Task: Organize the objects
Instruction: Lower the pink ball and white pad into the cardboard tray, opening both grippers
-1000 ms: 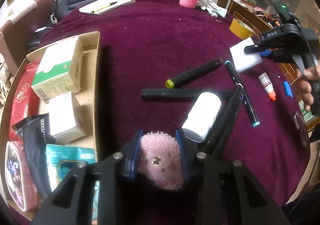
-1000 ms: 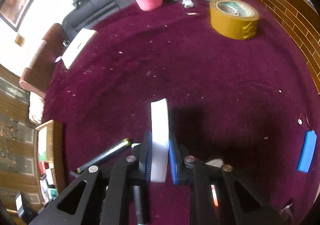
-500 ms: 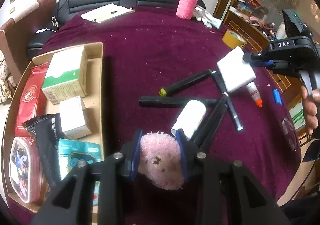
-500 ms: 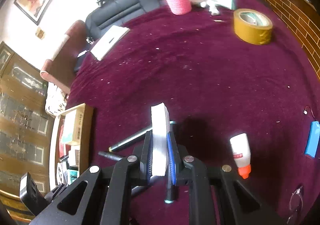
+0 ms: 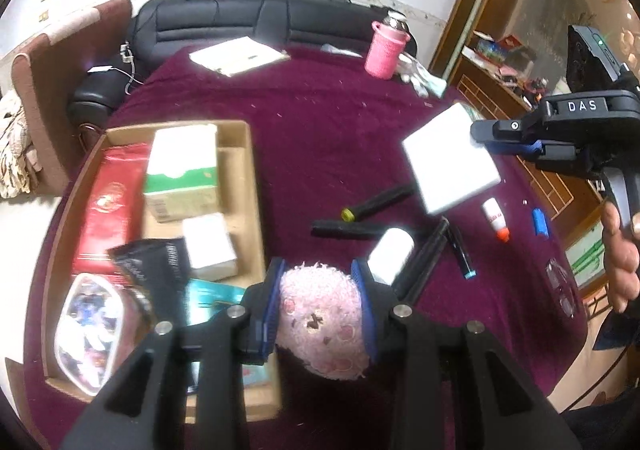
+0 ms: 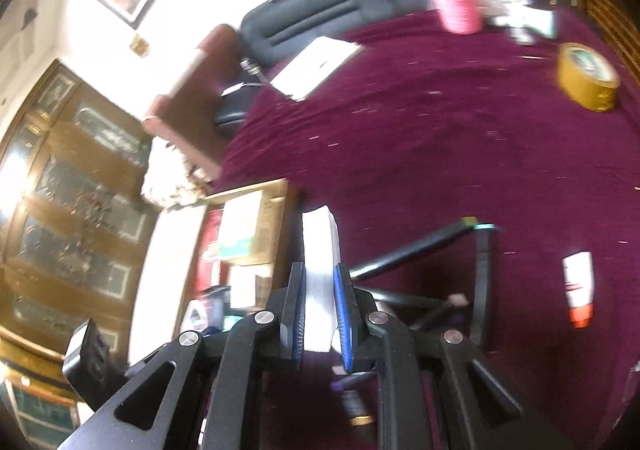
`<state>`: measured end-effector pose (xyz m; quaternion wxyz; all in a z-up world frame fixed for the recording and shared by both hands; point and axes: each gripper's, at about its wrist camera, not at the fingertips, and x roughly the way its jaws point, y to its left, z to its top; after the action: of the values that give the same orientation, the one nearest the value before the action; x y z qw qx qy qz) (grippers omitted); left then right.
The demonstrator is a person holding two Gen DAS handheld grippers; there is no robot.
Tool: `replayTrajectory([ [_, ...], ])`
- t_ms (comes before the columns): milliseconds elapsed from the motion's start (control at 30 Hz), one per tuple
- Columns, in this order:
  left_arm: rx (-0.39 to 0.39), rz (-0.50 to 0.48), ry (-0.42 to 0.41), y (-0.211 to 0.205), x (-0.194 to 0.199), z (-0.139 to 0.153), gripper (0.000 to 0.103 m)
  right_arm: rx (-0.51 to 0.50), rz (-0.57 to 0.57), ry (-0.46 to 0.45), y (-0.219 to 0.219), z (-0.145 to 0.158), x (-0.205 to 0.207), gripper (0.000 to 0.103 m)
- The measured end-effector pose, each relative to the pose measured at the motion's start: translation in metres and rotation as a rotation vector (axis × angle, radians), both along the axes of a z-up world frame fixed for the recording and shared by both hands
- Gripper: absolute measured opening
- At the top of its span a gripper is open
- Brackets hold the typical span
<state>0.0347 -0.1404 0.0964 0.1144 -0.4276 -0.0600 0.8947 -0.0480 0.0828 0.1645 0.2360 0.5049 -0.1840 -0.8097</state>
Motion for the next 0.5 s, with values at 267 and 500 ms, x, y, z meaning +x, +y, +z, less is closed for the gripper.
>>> replayTrajectory([
  [267,0.006,0.088,0.021,-0.053,0.009,0.012,0.033,-0.057,0.141,-0.009,-0.088,-0.002,-0.008,0.016],
  [500,-0.032,0.142,-0.009,-0.093,0.018,0.001,0.033,-0.100,0.204,-0.037,-0.159,-0.016,-0.023,0.016],
])
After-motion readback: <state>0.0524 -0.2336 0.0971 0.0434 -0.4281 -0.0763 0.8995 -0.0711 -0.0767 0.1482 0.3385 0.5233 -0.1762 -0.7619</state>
